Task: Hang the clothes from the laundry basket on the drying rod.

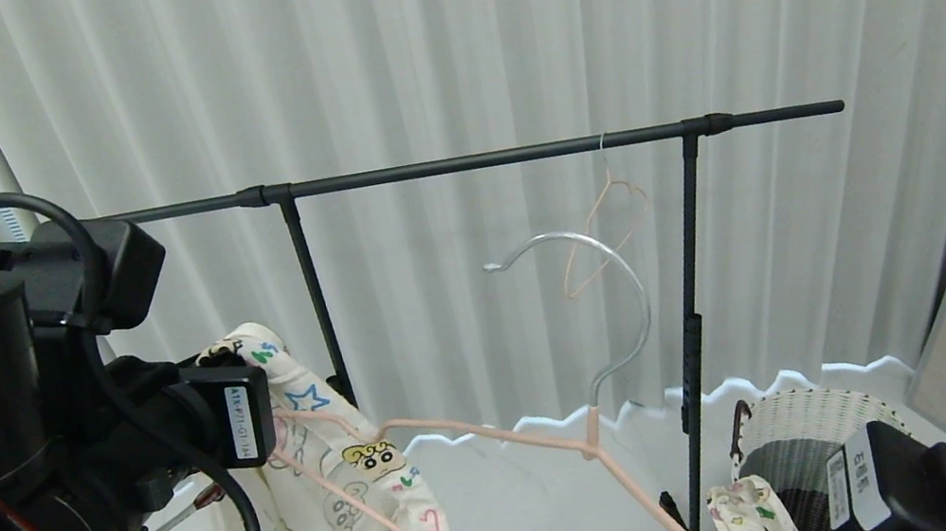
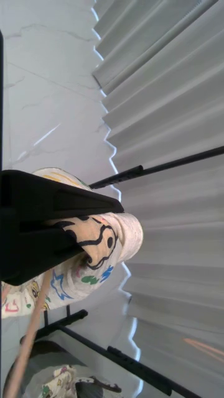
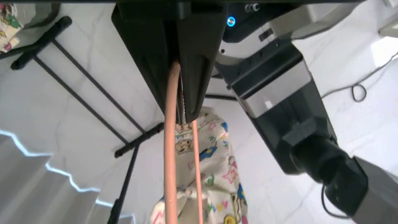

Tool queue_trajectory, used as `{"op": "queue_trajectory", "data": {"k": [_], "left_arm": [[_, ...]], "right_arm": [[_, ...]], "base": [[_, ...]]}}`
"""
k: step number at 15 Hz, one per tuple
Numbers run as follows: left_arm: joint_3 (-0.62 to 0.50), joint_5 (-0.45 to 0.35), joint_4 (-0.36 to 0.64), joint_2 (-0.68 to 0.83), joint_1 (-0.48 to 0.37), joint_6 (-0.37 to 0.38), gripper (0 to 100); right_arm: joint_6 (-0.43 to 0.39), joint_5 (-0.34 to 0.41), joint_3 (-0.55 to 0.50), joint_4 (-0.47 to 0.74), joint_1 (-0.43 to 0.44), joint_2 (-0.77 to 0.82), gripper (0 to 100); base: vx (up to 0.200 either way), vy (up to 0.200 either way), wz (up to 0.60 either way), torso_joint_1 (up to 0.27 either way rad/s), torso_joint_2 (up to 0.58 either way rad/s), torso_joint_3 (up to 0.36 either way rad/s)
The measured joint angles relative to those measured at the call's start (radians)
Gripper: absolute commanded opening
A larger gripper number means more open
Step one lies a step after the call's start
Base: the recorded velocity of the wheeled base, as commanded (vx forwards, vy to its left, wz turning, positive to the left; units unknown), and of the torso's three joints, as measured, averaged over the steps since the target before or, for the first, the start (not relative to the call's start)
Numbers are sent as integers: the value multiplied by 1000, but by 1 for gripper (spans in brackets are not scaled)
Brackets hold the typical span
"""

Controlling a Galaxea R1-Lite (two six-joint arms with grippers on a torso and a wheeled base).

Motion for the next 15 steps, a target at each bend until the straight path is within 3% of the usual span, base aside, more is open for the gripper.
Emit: {"op": "queue_trajectory", "data": {"k": [6, 10, 15], "left_arm": [[0, 17, 0, 3, 1, 1, 0], [1, 17, 0, -4, -8, 2, 0], [2, 20, 1, -21, -86, 11, 0]], "right_arm": [[17, 0, 4, 1, 44, 11, 0], [16, -14, -9, -46, 18, 33, 0], [14, -7, -47, -102, 9, 101, 0]], "base": [[0, 0, 0, 0, 0, 0], [0, 0, 0, 0, 0, 0], [0, 0, 0, 0, 0, 0]]}}
